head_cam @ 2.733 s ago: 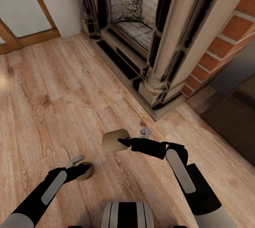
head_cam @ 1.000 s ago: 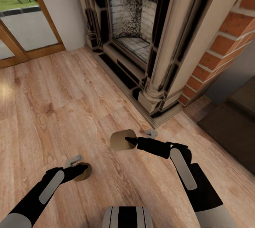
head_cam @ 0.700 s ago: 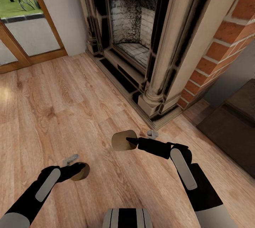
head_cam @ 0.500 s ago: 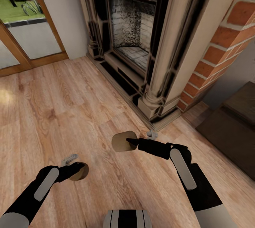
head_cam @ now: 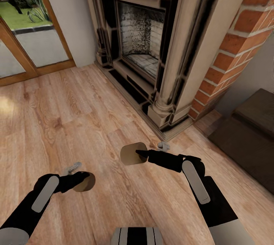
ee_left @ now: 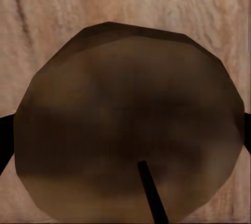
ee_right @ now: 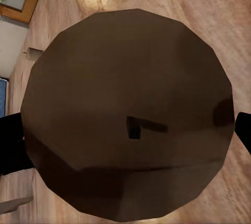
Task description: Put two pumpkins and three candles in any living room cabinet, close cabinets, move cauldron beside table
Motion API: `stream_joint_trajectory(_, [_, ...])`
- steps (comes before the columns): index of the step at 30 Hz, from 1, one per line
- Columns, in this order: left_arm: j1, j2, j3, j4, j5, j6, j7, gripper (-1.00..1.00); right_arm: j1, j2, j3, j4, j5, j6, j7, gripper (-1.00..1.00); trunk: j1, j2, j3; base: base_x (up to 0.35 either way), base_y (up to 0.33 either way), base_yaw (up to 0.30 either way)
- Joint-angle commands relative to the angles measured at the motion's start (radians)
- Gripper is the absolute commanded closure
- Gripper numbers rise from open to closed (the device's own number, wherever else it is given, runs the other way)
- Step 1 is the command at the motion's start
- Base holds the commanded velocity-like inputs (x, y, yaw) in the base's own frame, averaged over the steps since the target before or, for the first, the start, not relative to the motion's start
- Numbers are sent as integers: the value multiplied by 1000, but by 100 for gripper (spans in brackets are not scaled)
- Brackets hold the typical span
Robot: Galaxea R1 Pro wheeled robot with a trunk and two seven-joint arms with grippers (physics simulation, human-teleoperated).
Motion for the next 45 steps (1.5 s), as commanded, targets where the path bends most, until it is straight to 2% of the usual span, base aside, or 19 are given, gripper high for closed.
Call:
stream_joint_trajectory(1, [0, 1, 13, -3, 9, 27, 9, 100, 0, 0, 0, 0, 6, 3, 5, 100, -1, 0, 3, -106, 0, 0])
stream_joint_trajectory(3, [0, 1, 59, -12, 8, 95, 9, 100, 0, 0, 0, 1, 6, 3, 5, 100, -1, 0, 11, -230, 0, 0])
stream_joint_trajectory(7, [0, 2, 100, -21, 8, 133, 9, 100, 0, 0, -1, 1, 6, 3, 5, 100, -3, 1, 26, -199, 0, 0])
stream_joint_trajectory(9, [0, 2, 109, -23, 7, 162, 9, 100, 0, 1, -1, 1, 6, 3, 4, 100, -4, 2, 34, -36, 0, 0])
stream_joint_trajectory(16, [0, 2, 113, -39, 1, 194, 10, 100, 0, 2, -1, -1, 7, 3, -34, 100, -7, 3, 61, -4, 0, 0])
stream_joint_trajectory(19, [0, 1, 110, -77, 0, 202, 21, 100, 0, 5, 0, -4, 10, 3, -99, 100, -9, 4, 73, 0, 0, 0])
stream_joint_trajectory(25, [0, 0, 110, -118, 11, 205, 110, 100, 0, 6, 5, -20, 14, 3, -346, 100, -11, 6, 96, -2, 0, 0])
stream_joint_trajectory(27, [0, 0, 110, -119, 11, 205, 120, 100, 0, 6, 5, -20, 14, 3, -420, 100, -12, 6, 104, -98, 0, 0])
stream_joint_trajectory(31, [0, -1, 111, -122, 11, 206, 126, 100, 0, 6, 5, -20, 11, 3, -525, 100, -14, 7, 119, -250, 0, 0])
stream_joint_trajectory(35, [1, 1, 113, -152, 16, 206, 127, 100, 0, 6, 5, -20, 8, 3, -557, 100, -16, 8, 135, -331, 0, 0])
stream_joint_trajectory(45, [1, 1, 112, -166, 17, 206, 127, 100, 0, 6, 5, -22, -3, 3, -556, 100, -20, 10, 174, -345, 0, -16])
